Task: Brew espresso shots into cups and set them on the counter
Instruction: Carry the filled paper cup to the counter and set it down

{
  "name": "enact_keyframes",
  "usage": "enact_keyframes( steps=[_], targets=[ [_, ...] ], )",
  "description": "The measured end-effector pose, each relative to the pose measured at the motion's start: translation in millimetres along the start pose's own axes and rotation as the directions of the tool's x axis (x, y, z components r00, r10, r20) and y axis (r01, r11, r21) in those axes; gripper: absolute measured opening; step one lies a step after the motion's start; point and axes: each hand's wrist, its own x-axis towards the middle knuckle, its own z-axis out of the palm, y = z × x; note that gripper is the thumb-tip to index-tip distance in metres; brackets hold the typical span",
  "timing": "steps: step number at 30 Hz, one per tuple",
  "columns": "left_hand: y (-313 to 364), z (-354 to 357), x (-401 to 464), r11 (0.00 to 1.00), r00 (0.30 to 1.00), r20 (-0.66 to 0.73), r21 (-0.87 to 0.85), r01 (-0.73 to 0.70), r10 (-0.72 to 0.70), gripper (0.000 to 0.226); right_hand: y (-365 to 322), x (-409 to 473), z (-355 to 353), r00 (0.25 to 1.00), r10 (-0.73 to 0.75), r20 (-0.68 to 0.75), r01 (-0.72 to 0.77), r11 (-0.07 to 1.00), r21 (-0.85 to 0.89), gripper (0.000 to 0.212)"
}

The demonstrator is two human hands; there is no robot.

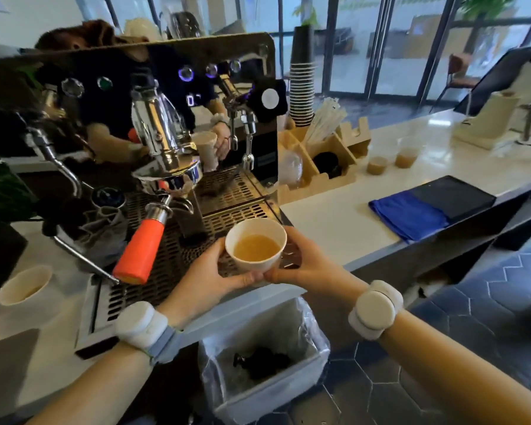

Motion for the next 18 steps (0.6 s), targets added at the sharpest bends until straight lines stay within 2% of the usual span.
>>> enact_keyframes(
  steps=[1, 5, 13, 18],
  targets=[
    [6, 10, 5, 1.0, 1.0, 0.014, 0.013, -0.003, 0.003, 0.088, 2, -5, -11, 1.0, 0.001, -0.009, 0.0, 1.0, 0.005, 0.068],
    [32, 55, 27, 1.0, 0.998, 0.056, -0.015, -0.017, 0.017, 0.074, 14, -22, -61, 0.999, 0.009, -0.031, -0.01, 1.0, -0.021, 0.072],
    [80, 154, 86, 0.997, 0.994, 0.081, -0.022, -0.068, 0.07, 0.084, 47, -49, -172, 0.994, 0.021, -0.105, -0.029, 0.996, -0.081, 0.076],
    [105, 216, 126, 0.99, 0.983, 0.127, -0.062, -0.126, 0.133, 0.068, 75, -62, -238, 0.983, 0.031, -0.183, -0.044, 0.997, -0.065, 0.076]
  ],
)
